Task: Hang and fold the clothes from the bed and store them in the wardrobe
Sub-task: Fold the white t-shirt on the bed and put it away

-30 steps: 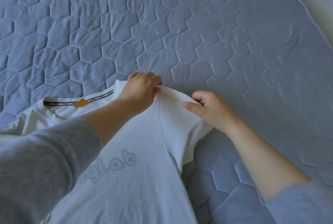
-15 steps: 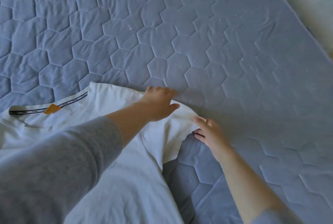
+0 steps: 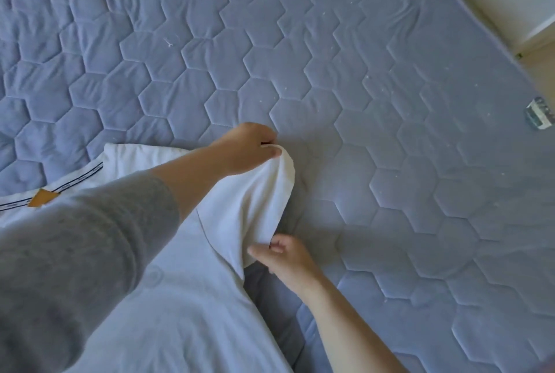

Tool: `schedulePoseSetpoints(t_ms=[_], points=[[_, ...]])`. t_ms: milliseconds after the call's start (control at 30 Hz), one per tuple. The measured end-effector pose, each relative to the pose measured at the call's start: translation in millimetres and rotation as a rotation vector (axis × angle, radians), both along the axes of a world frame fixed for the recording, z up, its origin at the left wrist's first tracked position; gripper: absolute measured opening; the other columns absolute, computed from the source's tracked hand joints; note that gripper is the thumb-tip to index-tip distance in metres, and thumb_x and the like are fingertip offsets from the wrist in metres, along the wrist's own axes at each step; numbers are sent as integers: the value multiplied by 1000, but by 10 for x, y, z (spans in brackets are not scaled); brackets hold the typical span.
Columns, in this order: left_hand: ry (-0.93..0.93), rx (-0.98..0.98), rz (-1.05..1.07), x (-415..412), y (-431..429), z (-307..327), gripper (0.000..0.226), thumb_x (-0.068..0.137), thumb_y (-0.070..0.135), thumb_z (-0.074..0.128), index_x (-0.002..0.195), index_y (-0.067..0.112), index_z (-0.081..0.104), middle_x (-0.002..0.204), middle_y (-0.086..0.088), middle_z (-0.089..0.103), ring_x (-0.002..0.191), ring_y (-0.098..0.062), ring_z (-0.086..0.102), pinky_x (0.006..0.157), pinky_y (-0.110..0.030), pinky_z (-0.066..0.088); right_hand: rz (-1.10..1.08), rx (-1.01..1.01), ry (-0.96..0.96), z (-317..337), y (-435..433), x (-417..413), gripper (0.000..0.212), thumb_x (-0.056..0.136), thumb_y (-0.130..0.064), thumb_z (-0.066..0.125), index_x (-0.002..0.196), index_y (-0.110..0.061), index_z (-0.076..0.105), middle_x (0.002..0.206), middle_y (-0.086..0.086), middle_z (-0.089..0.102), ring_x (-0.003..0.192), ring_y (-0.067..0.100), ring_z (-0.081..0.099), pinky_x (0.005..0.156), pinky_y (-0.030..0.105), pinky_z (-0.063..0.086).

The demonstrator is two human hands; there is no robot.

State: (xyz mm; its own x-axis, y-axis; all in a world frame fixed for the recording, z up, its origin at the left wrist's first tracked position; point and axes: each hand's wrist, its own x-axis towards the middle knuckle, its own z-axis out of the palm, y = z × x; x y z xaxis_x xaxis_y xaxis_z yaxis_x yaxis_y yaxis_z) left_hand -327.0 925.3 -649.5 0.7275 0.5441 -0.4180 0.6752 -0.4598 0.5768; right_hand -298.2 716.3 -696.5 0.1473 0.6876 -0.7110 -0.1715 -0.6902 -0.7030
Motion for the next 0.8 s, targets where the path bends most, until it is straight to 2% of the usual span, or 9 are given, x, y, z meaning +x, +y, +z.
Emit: schedulePoseSetpoints(t_ms=[67, 133, 300, 367, 433, 533, 600, 700, 800], points=[[9, 29, 4, -40, 48, 73, 28, 96, 29, 52, 90, 4, 62, 78, -1, 55, 69, -13, 49, 59, -23, 36, 166, 8, -259, 48, 5, 63, 39, 88, -26, 64, 63, 1, 50, 56, 2, 39, 52, 8, 36, 54, 28, 28], [-19, 15, 43, -80, 85, 137, 26, 97, 29, 50, 90, 8, 62, 74, 5, 52, 68, -11, 48, 60, -24, 36, 267, 66, -505, 133, -23, 232, 44, 91, -30, 59, 58, -9, 38, 53, 0, 30, 50, 8, 28, 52, 33, 22], [-148, -2, 180, -91, 107, 210, 11, 94, 24, 53, 87, 20, 60, 76, 11, 56, 69, -3, 50, 57, -21, 38, 303, 210, -1086, 387, -287, 804, 47, 91, -25, 63, 61, -17, 27, 44, 0, 21, 49, 26, 27, 46, 35, 28], [-133, -70, 191, -65, 82, 182, 2, 92, 25, 58, 91, 25, 59, 82, 12, 60, 72, -3, 54, 54, -15, 40, 321, 164, -1032, 356, -396, 931, 42, 90, -28, 65, 63, -14, 36, 45, 2, 34, 47, 26, 35, 47, 36, 34], [-95, -148, 171, -5, 16, 144, 14, 88, 32, 64, 99, 23, 62, 91, 7, 64, 79, -9, 59, 55, -10, 42, 286, 106, -857, 261, -482, 934, 33, 90, -33, 65, 71, -11, 50, 55, 8, 49, 52, 23, 45, 54, 35, 39], [-24, -105, 99, 120, -87, 91, 31, 83, 41, 70, 105, 21, 62, 101, 3, 60, 92, -15, 58, 73, -22, 43, 146, 24, -691, 124, -507, 752, 21, 86, -39, 67, 90, -19, 59, 67, -3, 58, 63, 11, 56, 62, 23, 43], [4, -70, 84, 219, -131, 88, 39, 81, 38, 74, 113, 20, 61, 103, 2, 59, 92, -16, 55, 74, -24, 41, 63, -9, -693, 28, -494, 623, 26, 81, -42, 71, 94, -24, 57, 75, -9, 62, 70, 6, 60, 67, 25, 47], [-13, -57, 74, 364, -133, 144, 41, 80, 22, 75, 118, 16, 60, 90, 6, 62, 85, -16, 56, 63, -18, 38, 10, -5, -789, -30, -482, 493, 26, 80, -37, 71, 73, -29, 48, 66, -9, 52, 61, 5, 51, 57, 18, 37], [-9, -33, 22, 448, -129, 268, 33, 81, 16, 70, 113, 16, 64, 81, 8, 54, 86, -17, 56, 69, -21, 39, 34, -4, -777, -38, -497, 424, 45, 83, -28, 69, 59, -31, 32, 55, -11, 34, 49, 5, 39, 50, 16, 34]])
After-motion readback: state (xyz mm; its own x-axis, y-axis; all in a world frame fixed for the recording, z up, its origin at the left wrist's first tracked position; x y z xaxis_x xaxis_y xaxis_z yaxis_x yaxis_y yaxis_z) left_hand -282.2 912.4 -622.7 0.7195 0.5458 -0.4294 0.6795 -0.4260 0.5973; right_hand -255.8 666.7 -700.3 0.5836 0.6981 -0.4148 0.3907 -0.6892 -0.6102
